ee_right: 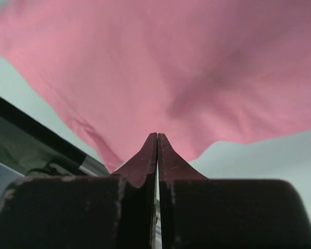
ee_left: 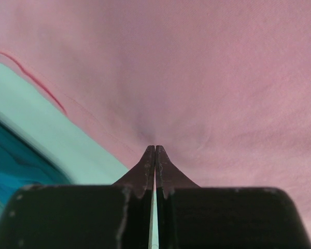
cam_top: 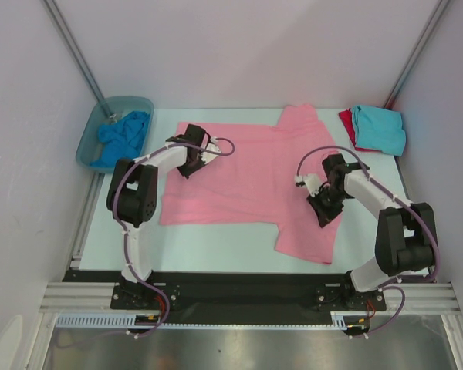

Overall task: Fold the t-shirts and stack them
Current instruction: Flatten the tshirt out, then fold the tshirt

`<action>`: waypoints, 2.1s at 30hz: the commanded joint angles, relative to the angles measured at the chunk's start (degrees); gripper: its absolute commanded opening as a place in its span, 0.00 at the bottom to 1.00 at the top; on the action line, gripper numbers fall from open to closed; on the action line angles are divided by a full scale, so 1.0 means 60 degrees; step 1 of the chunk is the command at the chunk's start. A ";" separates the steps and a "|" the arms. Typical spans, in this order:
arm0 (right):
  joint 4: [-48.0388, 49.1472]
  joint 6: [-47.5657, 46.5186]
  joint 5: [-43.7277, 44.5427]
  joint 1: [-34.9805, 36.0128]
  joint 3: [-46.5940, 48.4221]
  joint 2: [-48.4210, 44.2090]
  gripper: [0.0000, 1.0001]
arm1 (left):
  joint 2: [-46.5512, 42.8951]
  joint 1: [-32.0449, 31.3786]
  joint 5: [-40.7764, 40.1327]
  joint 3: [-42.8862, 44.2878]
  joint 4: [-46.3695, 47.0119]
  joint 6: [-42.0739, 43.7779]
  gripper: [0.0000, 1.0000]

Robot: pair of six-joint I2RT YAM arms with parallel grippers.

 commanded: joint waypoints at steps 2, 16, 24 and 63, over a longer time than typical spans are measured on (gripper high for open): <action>0.0198 -0.0724 0.0558 0.0156 -0.0935 -0.1025 0.00 | -0.0772 0.0059 -0.0089 0.0352 -0.0310 0.0274 0.00; -0.0035 -0.1516 0.0194 0.0391 -0.2138 -0.0089 0.00 | -0.1080 0.0059 -0.0118 0.0000 -0.0340 -0.0033 0.00; -0.0006 -0.1340 -0.0026 0.0947 -0.2329 0.0570 0.00 | -0.0992 0.0059 -0.0177 0.0088 -0.0296 0.0025 0.00; 0.0201 -0.2012 0.2158 0.1724 -0.0835 -0.2477 0.99 | -0.6263 -0.0336 0.1741 -0.3907 -0.0105 0.4066 0.33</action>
